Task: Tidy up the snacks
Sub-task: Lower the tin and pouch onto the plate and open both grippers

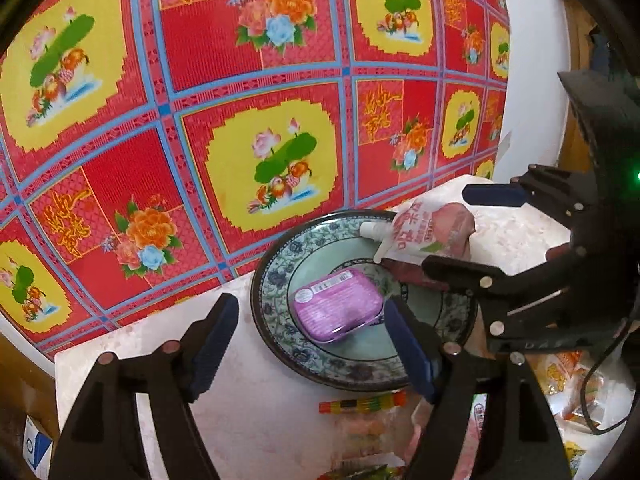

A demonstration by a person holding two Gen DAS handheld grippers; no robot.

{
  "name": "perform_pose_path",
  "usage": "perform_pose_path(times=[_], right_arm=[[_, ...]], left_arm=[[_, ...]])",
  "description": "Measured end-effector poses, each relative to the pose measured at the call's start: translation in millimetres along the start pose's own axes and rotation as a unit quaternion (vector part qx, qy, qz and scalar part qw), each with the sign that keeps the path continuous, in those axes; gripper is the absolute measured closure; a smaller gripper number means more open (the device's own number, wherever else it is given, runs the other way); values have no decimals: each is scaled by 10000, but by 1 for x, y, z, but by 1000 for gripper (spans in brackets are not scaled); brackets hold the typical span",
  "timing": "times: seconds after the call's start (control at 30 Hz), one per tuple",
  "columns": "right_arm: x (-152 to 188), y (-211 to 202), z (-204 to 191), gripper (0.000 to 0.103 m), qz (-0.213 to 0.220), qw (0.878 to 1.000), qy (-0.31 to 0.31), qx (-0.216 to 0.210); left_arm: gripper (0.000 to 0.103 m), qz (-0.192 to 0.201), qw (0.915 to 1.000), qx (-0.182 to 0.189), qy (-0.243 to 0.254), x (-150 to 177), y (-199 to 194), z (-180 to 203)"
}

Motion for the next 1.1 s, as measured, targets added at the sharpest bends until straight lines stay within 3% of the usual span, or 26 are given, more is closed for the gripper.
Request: perform_pose_path(times=[0.7, 0.77, 0.93, 1.1], right_arm=[[-1, -8, 4, 25, 117, 9998, 118, -66], [-4, -12, 5, 25, 178, 9996, 168, -115], [-3, -14, 3, 25, -186, 9990, 282, -305], [0, -40, 8, 25, -142, 9993, 287, -165]], left_arm=[[24, -230, 9995, -158, 177, 8, 12, 3], [24, -272, 9995, -108, 73, 7, 8, 2], [24, -482, 9970, 217, -572, 6, -8, -3], [24, -341, 9978, 26, -568, 8, -40, 4]])
Point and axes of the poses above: each gripper's, at about its wrist camera, not at the fingertips, and y roughly the way its jaws point, z to its right, x to its underside, the point moved 4 cm from there along y, roughly the way its jaws point, and after that the axes turned 2 degrees about y, right-handed, at the moved point
